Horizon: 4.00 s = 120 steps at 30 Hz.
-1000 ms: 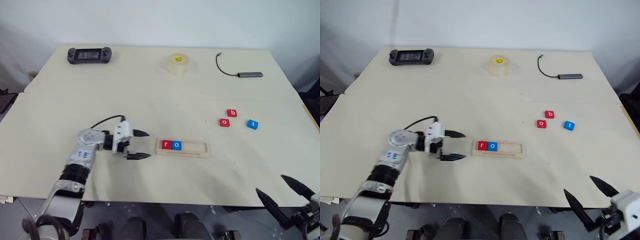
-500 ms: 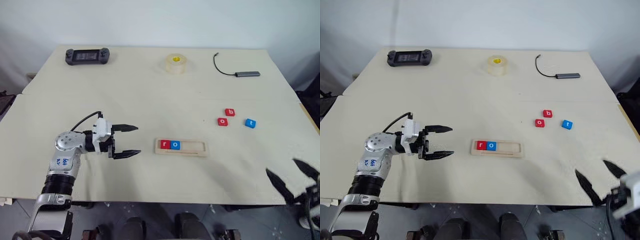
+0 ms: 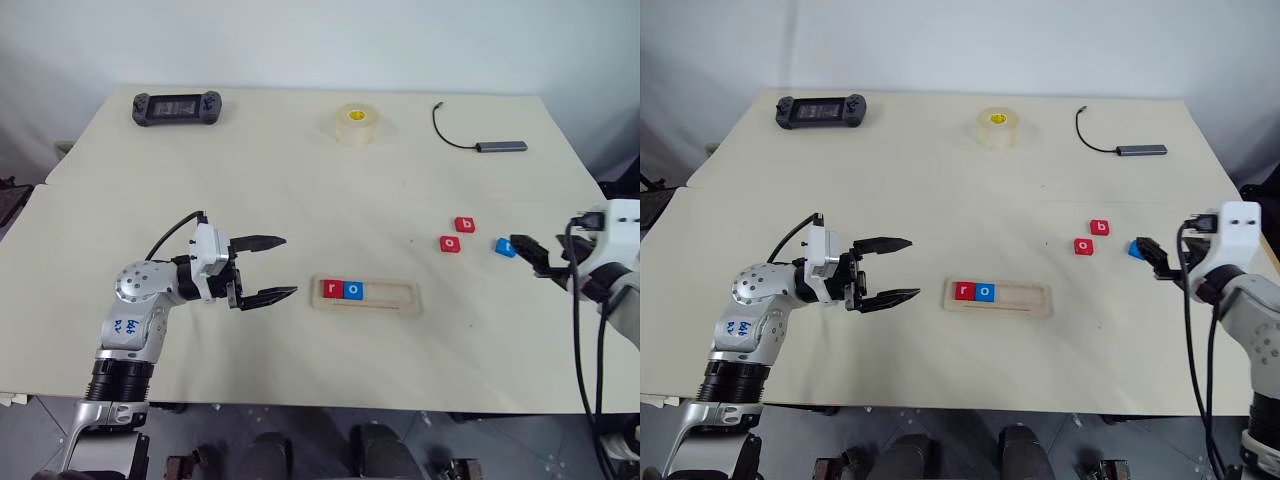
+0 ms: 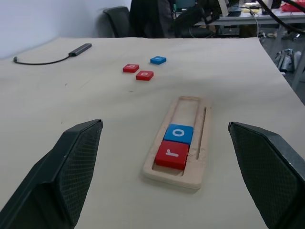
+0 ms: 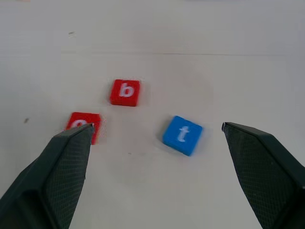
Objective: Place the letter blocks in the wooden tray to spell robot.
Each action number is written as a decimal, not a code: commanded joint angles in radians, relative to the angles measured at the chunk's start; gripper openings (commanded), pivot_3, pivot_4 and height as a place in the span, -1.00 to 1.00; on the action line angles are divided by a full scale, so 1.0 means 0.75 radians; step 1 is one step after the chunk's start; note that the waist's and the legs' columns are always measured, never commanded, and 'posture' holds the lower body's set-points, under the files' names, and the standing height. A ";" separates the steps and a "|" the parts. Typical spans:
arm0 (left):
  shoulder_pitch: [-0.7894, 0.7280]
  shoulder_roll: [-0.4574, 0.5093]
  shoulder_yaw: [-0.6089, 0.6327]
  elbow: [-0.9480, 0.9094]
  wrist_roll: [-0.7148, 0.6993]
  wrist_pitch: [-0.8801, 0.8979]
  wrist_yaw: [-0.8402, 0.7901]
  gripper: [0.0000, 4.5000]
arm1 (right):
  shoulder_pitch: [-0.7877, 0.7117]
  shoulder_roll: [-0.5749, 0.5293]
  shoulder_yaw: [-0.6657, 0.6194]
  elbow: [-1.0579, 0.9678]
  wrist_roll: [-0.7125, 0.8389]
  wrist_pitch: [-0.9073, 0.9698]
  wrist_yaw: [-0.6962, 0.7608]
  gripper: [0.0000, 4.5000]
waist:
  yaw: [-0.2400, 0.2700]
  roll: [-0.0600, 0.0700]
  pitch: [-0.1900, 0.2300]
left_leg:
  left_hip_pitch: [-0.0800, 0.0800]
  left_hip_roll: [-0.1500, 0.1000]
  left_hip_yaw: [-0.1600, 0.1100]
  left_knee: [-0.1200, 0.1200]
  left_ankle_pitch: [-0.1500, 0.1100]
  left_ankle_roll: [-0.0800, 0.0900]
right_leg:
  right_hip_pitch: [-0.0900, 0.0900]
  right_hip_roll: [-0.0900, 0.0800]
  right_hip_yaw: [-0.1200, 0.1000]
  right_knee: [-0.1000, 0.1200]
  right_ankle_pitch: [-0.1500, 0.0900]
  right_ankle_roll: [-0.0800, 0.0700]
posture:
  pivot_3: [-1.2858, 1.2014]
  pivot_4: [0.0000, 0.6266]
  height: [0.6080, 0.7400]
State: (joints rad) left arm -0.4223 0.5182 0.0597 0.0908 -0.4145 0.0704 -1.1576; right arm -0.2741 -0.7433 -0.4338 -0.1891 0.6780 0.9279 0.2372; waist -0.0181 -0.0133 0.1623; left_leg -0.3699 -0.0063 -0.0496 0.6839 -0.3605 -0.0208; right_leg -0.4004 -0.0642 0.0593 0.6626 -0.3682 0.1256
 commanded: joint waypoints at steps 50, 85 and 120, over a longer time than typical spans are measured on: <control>0.062 -0.009 -0.012 -0.138 -0.028 0.020 0.125 1.00 | -0.804 0.425 0.361 1.120 -0.632 -0.399 -0.049 -0.30 | -0.088 0.001 0.000 | -0.001 -0.001 0.007 0.000 0.005 -0.004 | -0.013 0.000 -0.003 0.017 0.001 -0.001 | 0.03 -0.52 1.00; -0.088 -0.042 -0.109 0.070 -0.011 -0.023 -0.152 1.00 | 0.420 0.514 0.124 -0.846 -0.292 0.378 0.024 0.85 | -0.014 0.001 0.000 | -0.001 -0.005 0.004 -0.001 0.006 -0.003 | -0.013 -0.001 0.000 0.014 0.001 -0.001 | 0.03 -0.52 1.00; -0.008 0.006 -0.117 -0.066 -0.041 0.037 -0.163 1.00 | -0.056 -0.248 0.629 0.540 -0.627 -1.100 1.421 -0.34 | -0.015 -0.002 0.001 | 0.001 -0.001 0.008 0.001 0.012 -0.001 | -0.006 0.002 -0.001 -0.002 0.015 0.001 | 0.03 -0.52 1.00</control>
State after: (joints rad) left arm -0.4301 0.5141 -0.0446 0.0822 -0.4255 0.0982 -1.2809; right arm -0.3069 -0.9398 0.0332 0.2253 0.2065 0.0918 1.3050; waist -0.0292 -0.0145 0.1633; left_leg -0.3689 -0.0067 -0.0438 0.6847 -0.3516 -0.0221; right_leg -0.4052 -0.0630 0.0584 0.6611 -0.3571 0.1263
